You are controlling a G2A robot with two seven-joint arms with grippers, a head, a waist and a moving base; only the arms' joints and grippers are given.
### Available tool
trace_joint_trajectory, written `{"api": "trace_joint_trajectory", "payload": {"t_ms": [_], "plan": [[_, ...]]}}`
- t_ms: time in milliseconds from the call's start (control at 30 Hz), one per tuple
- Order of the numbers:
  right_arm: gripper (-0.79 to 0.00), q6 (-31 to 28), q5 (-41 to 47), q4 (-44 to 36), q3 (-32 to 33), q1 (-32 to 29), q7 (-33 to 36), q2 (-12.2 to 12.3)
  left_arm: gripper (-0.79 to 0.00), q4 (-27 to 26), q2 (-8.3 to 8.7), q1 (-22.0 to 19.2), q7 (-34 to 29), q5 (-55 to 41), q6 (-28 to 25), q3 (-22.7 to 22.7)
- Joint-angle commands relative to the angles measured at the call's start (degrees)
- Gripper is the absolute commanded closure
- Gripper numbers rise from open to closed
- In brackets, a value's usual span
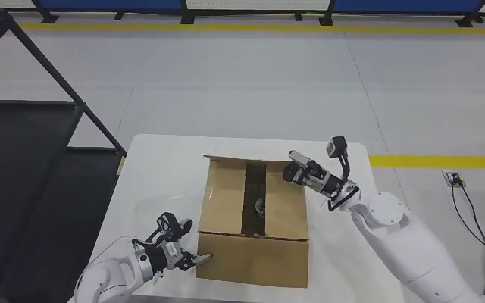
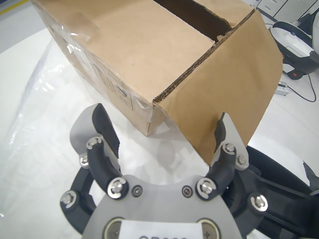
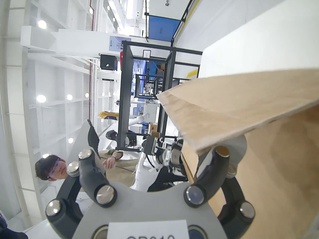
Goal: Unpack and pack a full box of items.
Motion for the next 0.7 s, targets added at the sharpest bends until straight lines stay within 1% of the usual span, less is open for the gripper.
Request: {"api": "trace_joint_trajectory", "payload": {"t_ms": [0, 133, 267, 333, 667], "plan": [[-0.785, 1.34, -3.37, 0.97, -0.78, 2.88, -3.35, -0.82, -0.785, -0.22, 0.06, 0.26, 0.36, 0.02, 0.05, 0.1], [-0.785, 5.66, -8.56, 4.67, -3.71, 8.44, -8.16, -2.91, -0.785, -0.71, 0.2, 0.84, 1.21, 0.41, 0.25, 0.06], [-0.785, 9.27, -11.64, 10.49, -7.59, 13.43, -9.52, -5.47, -0.785, -1.01, 0.34, 1.71, 2.56, 0.24, 0.92, -0.48], [-0.785, 9.38, -12.0, 11.06, -7.82, 13.85, -9.88, -5.68, -0.785, -1.02, 0.35, 2.16, 3.1, -0.26, 1.65, -0.65], [-0.785, 9.38, -12.0, 11.06, -7.82, 13.85, -9.88, -5.68, -0.785, -1.02, 0.35, 2.16, 3.1, -0.26, 1.65, -0.65]]}}
